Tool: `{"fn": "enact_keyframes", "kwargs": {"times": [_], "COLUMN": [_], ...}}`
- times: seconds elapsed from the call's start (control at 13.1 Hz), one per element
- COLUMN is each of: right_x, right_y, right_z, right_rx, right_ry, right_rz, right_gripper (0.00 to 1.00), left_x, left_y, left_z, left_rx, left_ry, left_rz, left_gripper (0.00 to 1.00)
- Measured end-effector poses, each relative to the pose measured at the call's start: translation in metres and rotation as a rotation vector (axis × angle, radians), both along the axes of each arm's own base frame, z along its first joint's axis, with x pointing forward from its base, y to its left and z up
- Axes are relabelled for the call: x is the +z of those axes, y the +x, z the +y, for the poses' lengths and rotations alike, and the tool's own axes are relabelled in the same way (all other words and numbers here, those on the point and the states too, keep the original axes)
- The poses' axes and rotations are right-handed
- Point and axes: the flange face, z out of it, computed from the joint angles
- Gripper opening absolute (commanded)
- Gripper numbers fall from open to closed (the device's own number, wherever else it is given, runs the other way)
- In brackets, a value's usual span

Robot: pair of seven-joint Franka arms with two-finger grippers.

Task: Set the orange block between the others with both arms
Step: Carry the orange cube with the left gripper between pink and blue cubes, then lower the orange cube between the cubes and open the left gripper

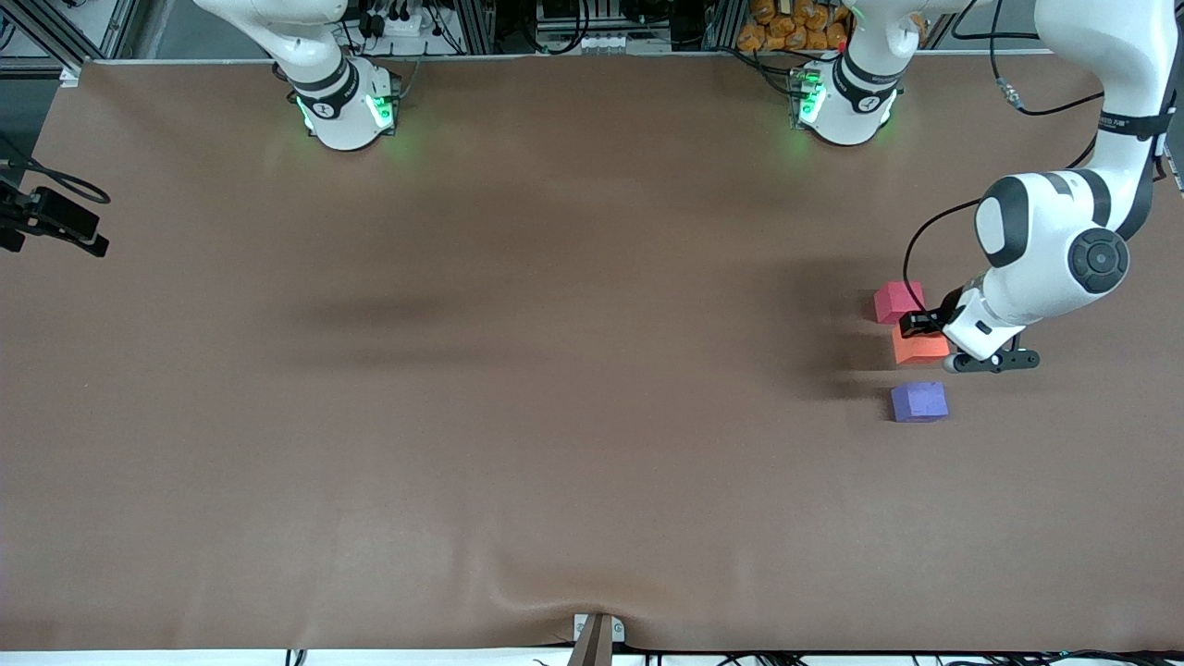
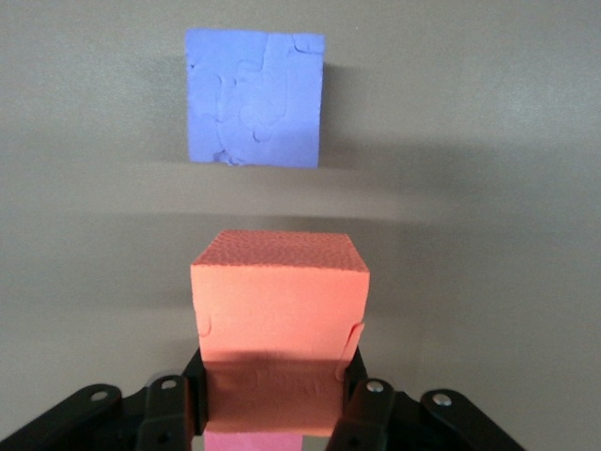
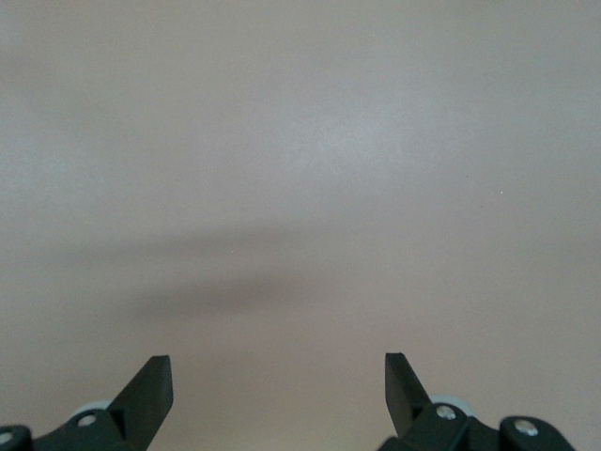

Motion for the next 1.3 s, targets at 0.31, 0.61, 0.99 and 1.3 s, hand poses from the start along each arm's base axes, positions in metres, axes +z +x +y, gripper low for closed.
{"fn": "enact_keyframes", "kwargs": {"times": [0.31, 0.61, 0.99, 1.3], "right_x": [-0.001, -0.001, -0.001, -0.001], "right_y": [-0.001, -0.001, -0.001, -0.001], "right_z": [0.0, 0.0, 0.0, 0.0], "right_rx": [0.0, 0.0, 0.0, 0.0], "right_ry": [0.001, 0.001, 0.001, 0.001], "right_rz": [0.01, 0.013, 0.013, 0.013], "right_gripper": [1.0, 1.0, 1.0, 1.0], "left_x": [-0.006, -0.021, -0.033, -0.039], "left_y": [-0.002, -0.001, -0.003, -0.003], "left_z": [0.0, 0.002, 0.019, 0.021], "left_rx": [0.0, 0.002, -0.012, -0.018], "left_ry": [0.002, 0.005, 0.002, 0.002], "left_rz": [-0.016, -0.021, -0.009, -0.01], "left_gripper": [0.22, 0.23, 0.23, 0.25]}}
